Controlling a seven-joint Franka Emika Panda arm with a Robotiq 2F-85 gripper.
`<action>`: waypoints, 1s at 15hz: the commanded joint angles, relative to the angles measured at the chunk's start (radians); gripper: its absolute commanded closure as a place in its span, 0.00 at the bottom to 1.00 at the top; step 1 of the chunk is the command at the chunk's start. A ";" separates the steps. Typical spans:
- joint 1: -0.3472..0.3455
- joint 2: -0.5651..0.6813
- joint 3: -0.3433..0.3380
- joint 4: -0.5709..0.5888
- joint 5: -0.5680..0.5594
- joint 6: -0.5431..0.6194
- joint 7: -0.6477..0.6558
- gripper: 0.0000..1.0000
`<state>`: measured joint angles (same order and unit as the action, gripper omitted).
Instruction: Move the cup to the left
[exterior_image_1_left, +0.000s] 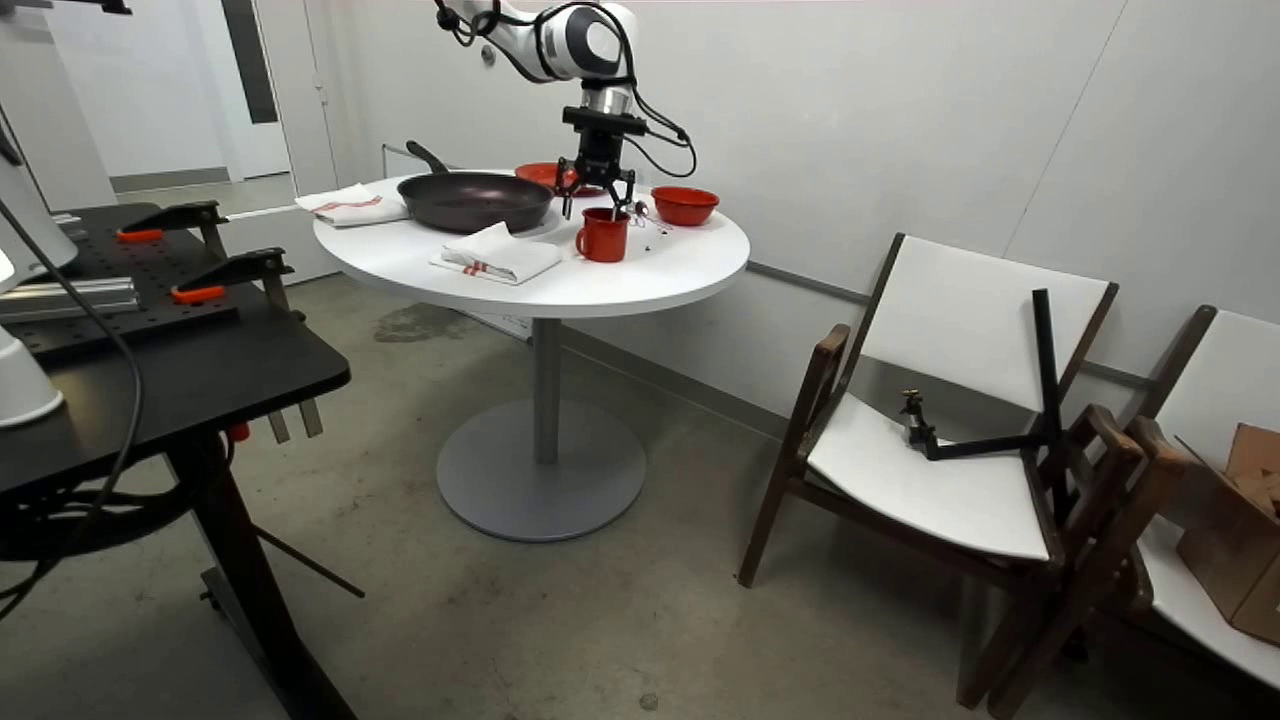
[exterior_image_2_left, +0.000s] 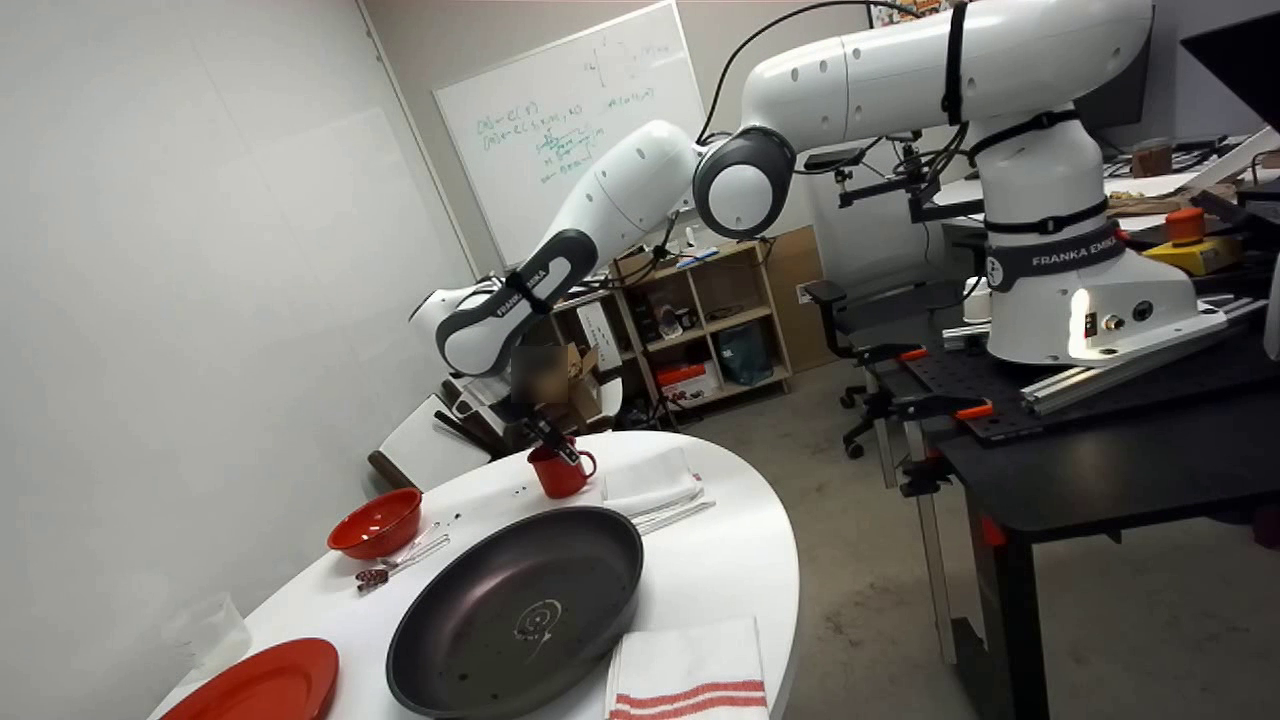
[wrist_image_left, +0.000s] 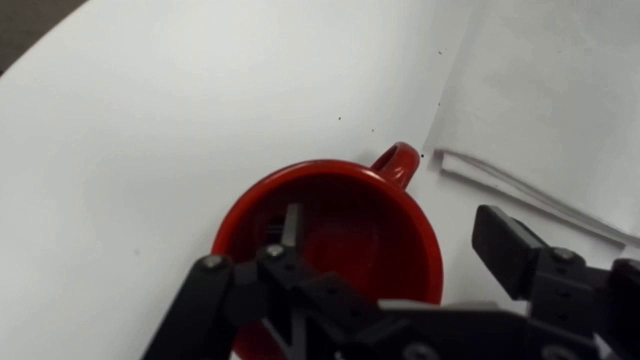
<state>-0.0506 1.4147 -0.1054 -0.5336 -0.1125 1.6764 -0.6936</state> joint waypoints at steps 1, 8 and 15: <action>0.000 0.024 -0.011 0.037 -0.016 0.003 -0.039 0.44; -0.006 0.020 -0.016 0.037 -0.009 0.008 -0.024 0.96; -0.003 -0.016 -0.025 0.038 0.011 -0.009 0.092 0.96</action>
<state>-0.0563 1.4129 -0.1275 -0.5107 -0.1115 1.6857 -0.6581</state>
